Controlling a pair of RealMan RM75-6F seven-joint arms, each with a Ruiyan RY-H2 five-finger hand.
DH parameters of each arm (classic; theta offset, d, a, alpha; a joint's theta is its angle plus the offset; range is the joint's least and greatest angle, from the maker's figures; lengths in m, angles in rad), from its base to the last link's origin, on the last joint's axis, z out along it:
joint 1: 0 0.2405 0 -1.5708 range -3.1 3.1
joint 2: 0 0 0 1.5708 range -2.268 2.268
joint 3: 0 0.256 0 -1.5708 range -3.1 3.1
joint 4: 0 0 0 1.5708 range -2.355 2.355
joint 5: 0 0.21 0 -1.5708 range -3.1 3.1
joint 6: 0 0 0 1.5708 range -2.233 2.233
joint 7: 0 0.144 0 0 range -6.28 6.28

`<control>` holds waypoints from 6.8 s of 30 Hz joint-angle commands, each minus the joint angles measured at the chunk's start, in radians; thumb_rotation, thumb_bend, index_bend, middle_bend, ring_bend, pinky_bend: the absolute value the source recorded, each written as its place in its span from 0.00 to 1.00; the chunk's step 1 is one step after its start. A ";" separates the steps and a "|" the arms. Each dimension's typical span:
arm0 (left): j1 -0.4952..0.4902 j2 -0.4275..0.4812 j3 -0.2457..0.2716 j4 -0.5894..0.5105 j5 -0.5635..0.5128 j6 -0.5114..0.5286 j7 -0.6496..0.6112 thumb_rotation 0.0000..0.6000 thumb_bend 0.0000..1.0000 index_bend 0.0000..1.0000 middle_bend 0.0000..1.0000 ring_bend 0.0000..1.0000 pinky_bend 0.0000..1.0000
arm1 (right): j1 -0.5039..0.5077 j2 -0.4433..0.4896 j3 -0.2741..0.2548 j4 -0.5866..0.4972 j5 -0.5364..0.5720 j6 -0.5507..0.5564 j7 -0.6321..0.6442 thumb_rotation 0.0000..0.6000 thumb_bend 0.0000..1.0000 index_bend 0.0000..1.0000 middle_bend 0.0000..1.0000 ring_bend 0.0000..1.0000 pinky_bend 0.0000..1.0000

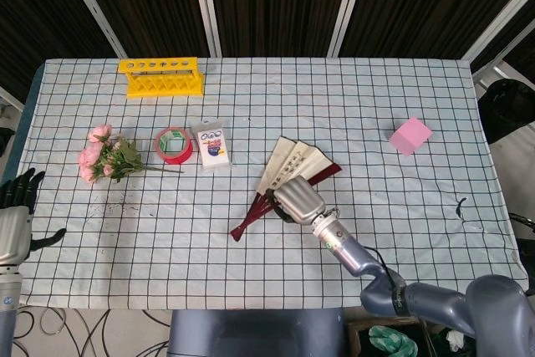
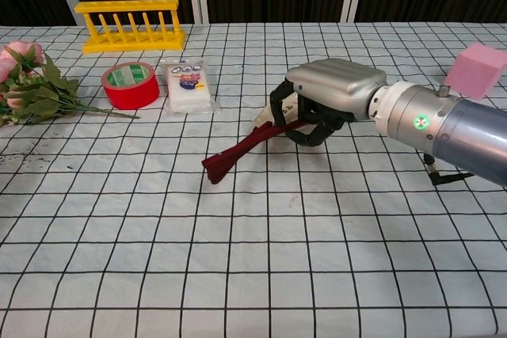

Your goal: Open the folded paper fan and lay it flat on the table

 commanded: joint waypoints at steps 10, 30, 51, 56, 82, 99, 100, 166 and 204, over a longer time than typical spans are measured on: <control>0.000 0.006 0.001 -0.020 -0.003 -0.004 0.004 1.00 0.03 0.00 0.00 0.00 0.00 | 0.034 0.015 0.156 -0.167 0.212 -0.011 -0.028 1.00 0.63 0.89 1.00 1.00 0.93; -0.111 0.053 -0.061 -0.149 0.039 -0.072 0.074 1.00 0.03 0.04 0.00 0.00 0.00 | 0.117 0.034 0.379 -0.353 0.683 0.105 -0.196 1.00 0.64 0.90 1.00 1.00 0.93; -0.354 -0.104 -0.184 -0.138 -0.138 -0.239 0.216 1.00 0.17 0.20 0.00 0.00 0.00 | 0.231 0.130 0.486 -0.474 0.899 0.180 -0.267 1.00 0.65 0.92 1.00 1.00 0.93; -0.401 -0.161 -0.205 -0.076 -0.154 -0.257 0.201 1.00 0.20 0.25 0.00 0.00 0.00 | 0.249 0.147 0.500 -0.505 0.941 0.199 -0.272 1.00 0.65 0.92 1.00 1.00 0.93; -0.612 -0.420 -0.231 0.169 -0.231 -0.402 0.124 1.00 0.25 0.41 0.05 0.00 0.00 | 0.332 0.210 0.554 -0.613 1.130 0.273 -0.261 1.00 0.66 0.93 1.00 1.00 0.93; -0.668 -0.553 -0.219 0.260 -0.199 -0.376 0.078 1.00 0.35 0.56 0.11 0.00 0.00 | 0.355 0.236 0.534 -0.643 1.164 0.287 -0.236 1.00 0.66 0.93 1.00 1.00 0.93; -0.669 -0.557 -0.219 0.264 -0.196 -0.373 0.073 1.00 0.36 0.57 0.12 0.00 0.00 | 0.356 0.237 0.532 -0.644 1.165 0.288 -0.234 1.00 0.67 0.93 1.00 1.00 0.93; -0.515 -0.455 -0.218 0.307 -0.111 -0.215 -0.166 1.00 0.39 0.65 0.20 0.00 0.00 | 0.201 0.329 0.331 -0.490 0.933 0.324 -0.162 1.00 0.67 0.95 1.00 1.00 0.93; -0.611 -0.559 -0.238 0.474 -0.106 -0.259 -0.177 1.00 0.39 0.65 0.20 0.00 0.00 | -0.001 0.252 0.143 -0.147 0.529 0.297 -0.051 1.00 0.67 0.97 1.00 1.00 0.93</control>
